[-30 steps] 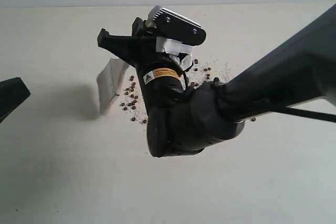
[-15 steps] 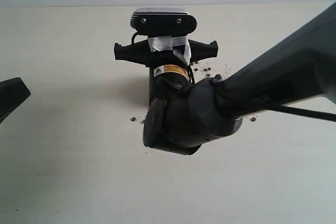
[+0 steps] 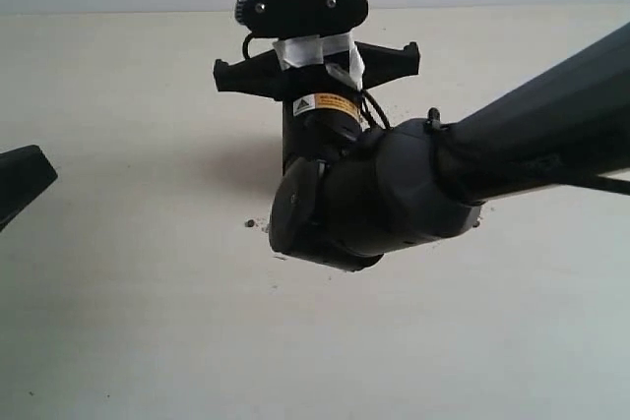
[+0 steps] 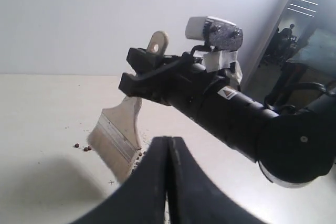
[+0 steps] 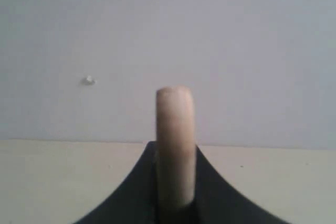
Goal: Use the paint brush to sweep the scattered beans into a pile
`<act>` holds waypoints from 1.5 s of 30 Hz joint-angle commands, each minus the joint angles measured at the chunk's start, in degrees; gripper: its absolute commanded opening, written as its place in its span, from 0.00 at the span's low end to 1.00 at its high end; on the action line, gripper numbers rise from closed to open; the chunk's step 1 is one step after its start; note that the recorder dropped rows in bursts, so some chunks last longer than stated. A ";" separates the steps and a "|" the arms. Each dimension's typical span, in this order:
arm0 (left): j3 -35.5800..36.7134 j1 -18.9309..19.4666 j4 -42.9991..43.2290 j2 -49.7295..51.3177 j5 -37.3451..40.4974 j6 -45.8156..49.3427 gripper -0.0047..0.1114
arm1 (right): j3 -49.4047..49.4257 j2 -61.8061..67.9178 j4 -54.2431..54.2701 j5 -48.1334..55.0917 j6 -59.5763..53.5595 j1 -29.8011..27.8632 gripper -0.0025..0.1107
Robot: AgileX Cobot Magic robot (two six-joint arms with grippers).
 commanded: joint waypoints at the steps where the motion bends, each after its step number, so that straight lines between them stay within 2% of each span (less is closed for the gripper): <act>1: 0.26 0.08 -0.43 -0.34 -0.52 -0.43 0.04 | -0.06 -2.93 -2.30 -0.37 5.46 -0.33 0.02; 3: 0.26 0.08 -0.43 -0.34 -0.52 -0.43 0.04 | 0.22 -3.52 -2.56 -0.37 8.46 -0.33 0.02; 11: 0.26 0.08 -0.43 -0.34 -0.52 -0.43 0.04 | 7.28 -2.84 -13.72 -0.37 36.98 0.98 0.02; 14: 0.26 0.08 -0.43 -0.34 -0.52 -0.43 0.04 | 8.82 -1.26 -17.25 1.20 41.35 0.98 0.02; 17: 0.26 0.08 -0.43 -0.34 -0.52 -0.43 0.04 | 9.26 0.32 -15.16 3.42 39.29 0.98 0.02; 21: 0.26 0.08 -0.43 -0.34 -0.52 -0.43 0.04 | 9.26 0.45 -10.35 6.40 30.89 0.98 0.02; 34: 0.26 0.08 -0.43 -0.34 -0.52 -0.43 0.04 | 9.26 -5.08 5.26 3.29 1.52 0.98 0.02; 38: 0.26 0.08 -0.43 -0.34 -0.52 -0.43 0.04 | 9.26 -5.61 0.90 0.24 3.63 0.98 0.02; 42: 0.26 0.08 -0.43 -0.34 -0.52 -0.43 0.04 | 9.26 -7.60 -3.93 -0.37 14.13 0.98 0.02; 45: 0.26 0.08 -0.43 -0.34 -0.52 -0.43 0.04 | 8.69 -6.33 -7.37 -0.37 23.25 -1.30 0.02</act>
